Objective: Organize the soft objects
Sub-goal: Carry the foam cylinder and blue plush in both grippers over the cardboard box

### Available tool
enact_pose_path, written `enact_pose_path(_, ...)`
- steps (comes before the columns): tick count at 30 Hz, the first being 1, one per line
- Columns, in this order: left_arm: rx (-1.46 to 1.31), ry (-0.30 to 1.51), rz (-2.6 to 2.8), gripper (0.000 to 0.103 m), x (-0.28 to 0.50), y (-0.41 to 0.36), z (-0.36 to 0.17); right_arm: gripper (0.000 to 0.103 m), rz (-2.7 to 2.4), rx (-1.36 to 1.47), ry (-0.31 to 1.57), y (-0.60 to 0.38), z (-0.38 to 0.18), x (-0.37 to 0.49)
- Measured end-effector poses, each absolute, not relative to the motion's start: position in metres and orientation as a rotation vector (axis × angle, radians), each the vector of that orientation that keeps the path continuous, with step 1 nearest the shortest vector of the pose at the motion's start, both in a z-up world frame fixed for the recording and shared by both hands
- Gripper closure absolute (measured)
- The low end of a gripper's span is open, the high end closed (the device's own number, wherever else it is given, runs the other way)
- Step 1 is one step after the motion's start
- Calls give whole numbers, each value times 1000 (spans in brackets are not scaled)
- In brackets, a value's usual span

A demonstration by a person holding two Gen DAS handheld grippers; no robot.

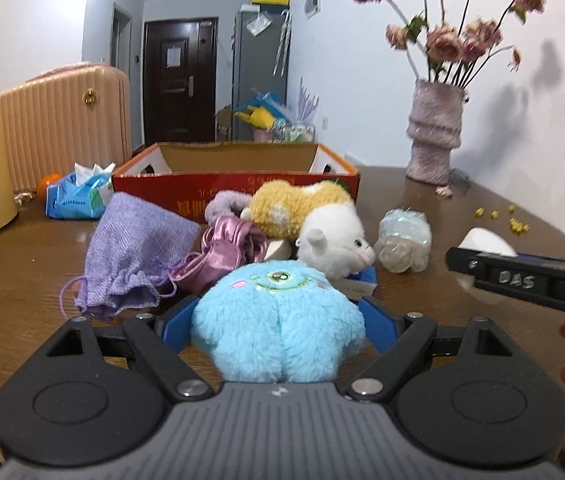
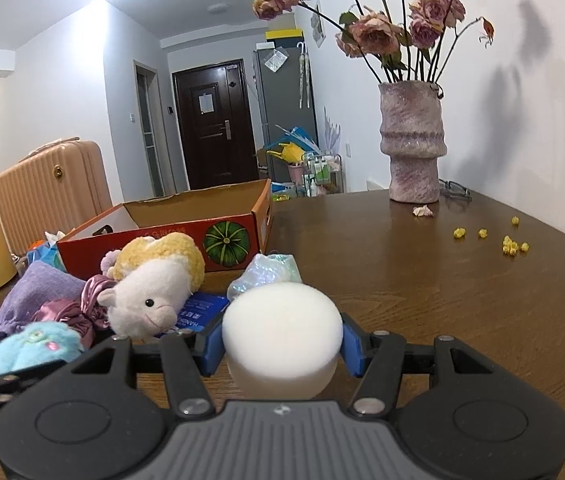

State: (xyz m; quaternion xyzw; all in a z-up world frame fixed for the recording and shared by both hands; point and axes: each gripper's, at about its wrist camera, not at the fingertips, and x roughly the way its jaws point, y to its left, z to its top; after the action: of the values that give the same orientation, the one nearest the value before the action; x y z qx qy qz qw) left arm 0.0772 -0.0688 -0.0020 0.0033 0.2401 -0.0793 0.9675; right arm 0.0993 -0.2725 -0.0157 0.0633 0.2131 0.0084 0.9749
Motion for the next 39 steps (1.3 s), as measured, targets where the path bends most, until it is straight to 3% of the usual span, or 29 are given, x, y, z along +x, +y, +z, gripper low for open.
enact_pose_path(20, -47, 355, -198, 16, 49, -28, 26, 47, 7, 47, 347, -254, 3, 89)
enact_pose_path(39, -105, 255, -112, 16, 98, -2, 70, 47, 38, 55, 229, -232, 57, 150)
